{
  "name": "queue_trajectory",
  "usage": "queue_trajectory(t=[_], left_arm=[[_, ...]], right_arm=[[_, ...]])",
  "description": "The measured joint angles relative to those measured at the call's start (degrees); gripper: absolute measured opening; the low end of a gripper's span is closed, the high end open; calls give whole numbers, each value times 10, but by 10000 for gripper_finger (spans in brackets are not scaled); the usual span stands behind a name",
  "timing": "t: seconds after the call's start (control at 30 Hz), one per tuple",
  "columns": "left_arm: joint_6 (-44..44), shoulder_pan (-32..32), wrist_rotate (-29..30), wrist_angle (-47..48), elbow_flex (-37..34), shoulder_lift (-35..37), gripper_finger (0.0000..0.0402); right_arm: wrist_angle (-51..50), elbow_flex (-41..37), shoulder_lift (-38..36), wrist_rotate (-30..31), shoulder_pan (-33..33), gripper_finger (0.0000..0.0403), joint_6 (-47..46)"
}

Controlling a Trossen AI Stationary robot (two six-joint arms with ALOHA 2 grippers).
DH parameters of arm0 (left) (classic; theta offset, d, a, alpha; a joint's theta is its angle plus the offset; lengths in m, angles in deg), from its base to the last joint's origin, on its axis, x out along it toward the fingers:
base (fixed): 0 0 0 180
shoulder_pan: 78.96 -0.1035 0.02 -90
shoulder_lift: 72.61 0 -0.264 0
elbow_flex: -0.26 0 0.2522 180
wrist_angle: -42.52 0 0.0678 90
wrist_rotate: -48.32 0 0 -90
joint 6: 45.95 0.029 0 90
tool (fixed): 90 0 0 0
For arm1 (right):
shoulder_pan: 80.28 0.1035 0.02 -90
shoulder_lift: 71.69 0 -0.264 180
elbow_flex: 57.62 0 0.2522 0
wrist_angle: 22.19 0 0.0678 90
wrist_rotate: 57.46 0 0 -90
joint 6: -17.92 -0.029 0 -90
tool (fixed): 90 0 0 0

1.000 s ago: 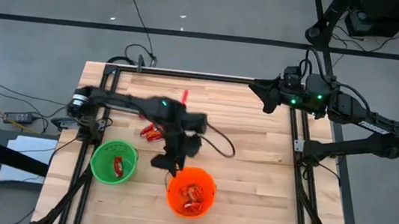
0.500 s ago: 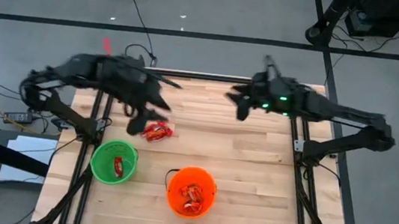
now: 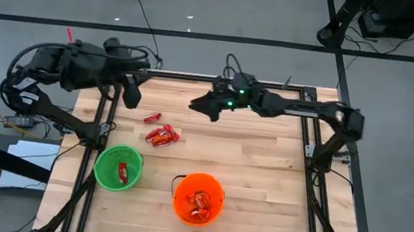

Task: Sort candy by brand, put in halloween buckets
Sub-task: Put the red chocolate into the green bucket

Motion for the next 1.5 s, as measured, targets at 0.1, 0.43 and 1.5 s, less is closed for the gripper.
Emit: queue_trajectory(t=[0.1, 0.43, 1.5], left_arm=[[-4, 0, 2, 35, 0, 0, 160], [-2, 0, -11, 63, -1, -5, 160], [-1, 1, -63, 77, -1, -5, 160]], right_arm=[[18, 0, 47, -46, -7, 215, -30], [-29, 0, 91, 18, -9, 215, 54], [154, 171, 338, 24, 57, 215, 67]])
